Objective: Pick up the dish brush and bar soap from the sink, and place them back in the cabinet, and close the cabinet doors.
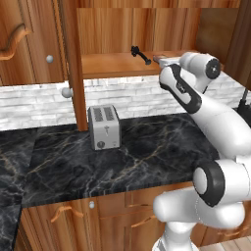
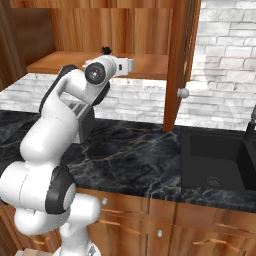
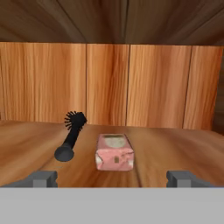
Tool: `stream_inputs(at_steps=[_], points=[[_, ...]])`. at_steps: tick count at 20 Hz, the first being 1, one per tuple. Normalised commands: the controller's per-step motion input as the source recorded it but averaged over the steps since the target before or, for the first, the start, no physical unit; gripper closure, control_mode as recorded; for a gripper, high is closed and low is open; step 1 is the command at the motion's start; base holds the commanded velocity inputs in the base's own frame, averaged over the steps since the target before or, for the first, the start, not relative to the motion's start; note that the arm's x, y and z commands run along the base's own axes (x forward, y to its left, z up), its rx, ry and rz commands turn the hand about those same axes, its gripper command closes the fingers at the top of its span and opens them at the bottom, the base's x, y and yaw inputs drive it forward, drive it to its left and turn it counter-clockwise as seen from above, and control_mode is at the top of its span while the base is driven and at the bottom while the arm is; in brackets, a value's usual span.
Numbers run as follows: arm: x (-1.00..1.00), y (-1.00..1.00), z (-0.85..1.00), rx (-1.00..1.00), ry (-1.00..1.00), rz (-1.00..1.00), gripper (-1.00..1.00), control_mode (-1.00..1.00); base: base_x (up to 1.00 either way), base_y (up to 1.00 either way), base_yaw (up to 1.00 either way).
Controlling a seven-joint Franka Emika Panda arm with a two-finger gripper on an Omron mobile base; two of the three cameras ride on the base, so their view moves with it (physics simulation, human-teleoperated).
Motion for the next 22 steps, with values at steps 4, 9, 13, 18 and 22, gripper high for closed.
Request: stream_inputs(at_steps=[4,9,13,18,22], points=[[-0.37,0.00,0.24,0.00,0.00,-0.02,-1.00,-1.00,0.00,0.00,0.00],[-0.38,0.00,0.18,0.00,0.00,0.00,-1.00,-1.00,0.00,0.00,0.00],[-0.35,0.00,0.16,0.00,0.00,0.00,-1.00,-1.00,0.00,0.00,0.00],[-0.30,0.00,0.20,0.00,0.00,-0.02,-1.00,-1.00,0.00,0.00,0.00],[-0.26,0.00,0.12,0.00,0.00,0.00,-1.00,-1.00,0.00,0.00,0.00]])
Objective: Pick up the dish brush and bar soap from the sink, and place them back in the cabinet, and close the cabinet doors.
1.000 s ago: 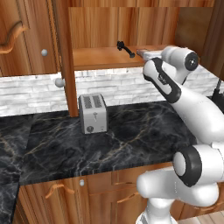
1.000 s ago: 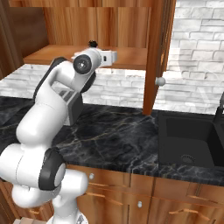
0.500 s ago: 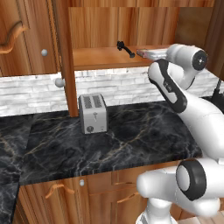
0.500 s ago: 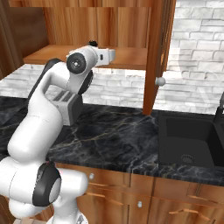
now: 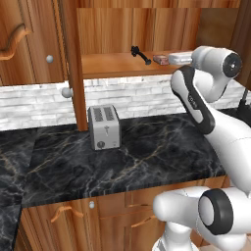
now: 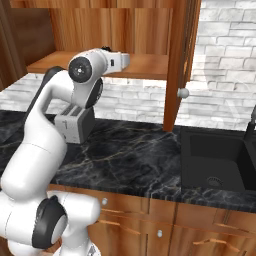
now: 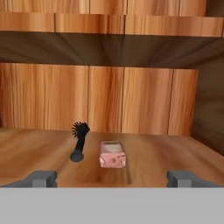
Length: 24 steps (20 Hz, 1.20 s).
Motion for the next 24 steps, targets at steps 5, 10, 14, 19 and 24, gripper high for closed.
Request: stream_inputs(at_steps=[5,10,14,19,24], points=[[-0.27,0.00,0.12,0.00,0.00,0.00,-1.00,-1.00,0.00,0.00,0.00],[-0.34,-0.02,0.05,0.00,0.00,0.00,-1.00,-1.00,0.00,0.00,0.00],[-0.38,-0.11,0.02,0.00,-0.01,0.00,-1.00,-1.00,0.00,0.00,0.00],[-0.41,-0.11,0.00,0.00,0.00,0.00,-1.00,-1.00,0.00,0.00,0.00],[-0.51,-0.19,0.00,0.00,0.00,0.00,-1.00,-1.00,0.00,0.00,0.00]])
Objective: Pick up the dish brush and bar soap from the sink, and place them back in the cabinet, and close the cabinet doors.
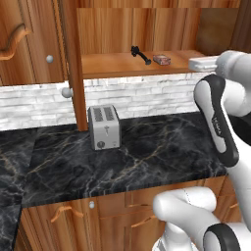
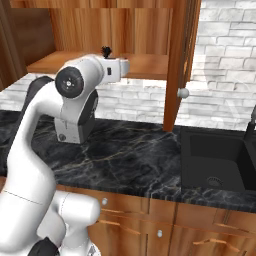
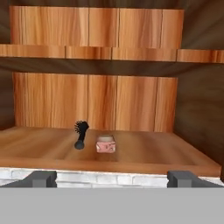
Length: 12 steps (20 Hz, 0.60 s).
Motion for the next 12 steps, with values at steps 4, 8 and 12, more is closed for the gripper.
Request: stream_inputs(at_steps=[4,8,12], points=[[-0.50,-0.17,0.00,0.00,0.00,0.00,-1.00,-1.00,0.00,0.00,0.00],[-0.46,-0.11,0.00,0.00,0.00,0.00,-1.00,-1.00,0.00,0.00,0.00],[-0.42,-0.02,0.00,0.00,0.00,0.00,-1.00,-1.00,0.00,0.00,0.00]])
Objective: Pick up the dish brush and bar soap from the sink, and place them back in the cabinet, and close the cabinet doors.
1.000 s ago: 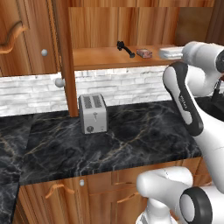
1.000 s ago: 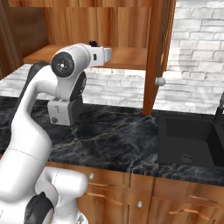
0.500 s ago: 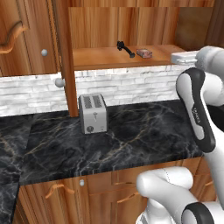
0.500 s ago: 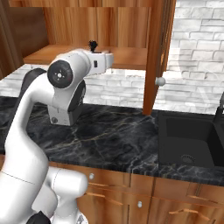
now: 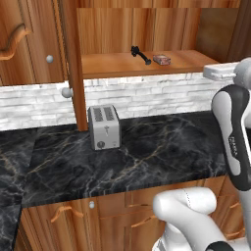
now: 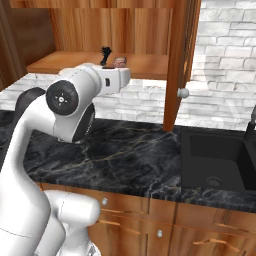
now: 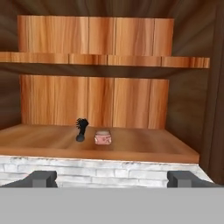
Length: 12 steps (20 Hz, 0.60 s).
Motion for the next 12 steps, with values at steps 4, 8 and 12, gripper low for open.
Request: stream_inputs(at_steps=[4,8,12], points=[[-0.43,-0.02,0.00,0.00,0.00,0.00,-1.00,-1.00,0.00,0.00,0.00],[-0.50,-0.06,0.00,0.00,0.00,0.00,-1.00,-1.00,0.00,0.00,0.00],[-0.56,-0.15,0.00,0.00,0.00,0.00,-1.00,-1.00,0.00,0.00,0.00]])
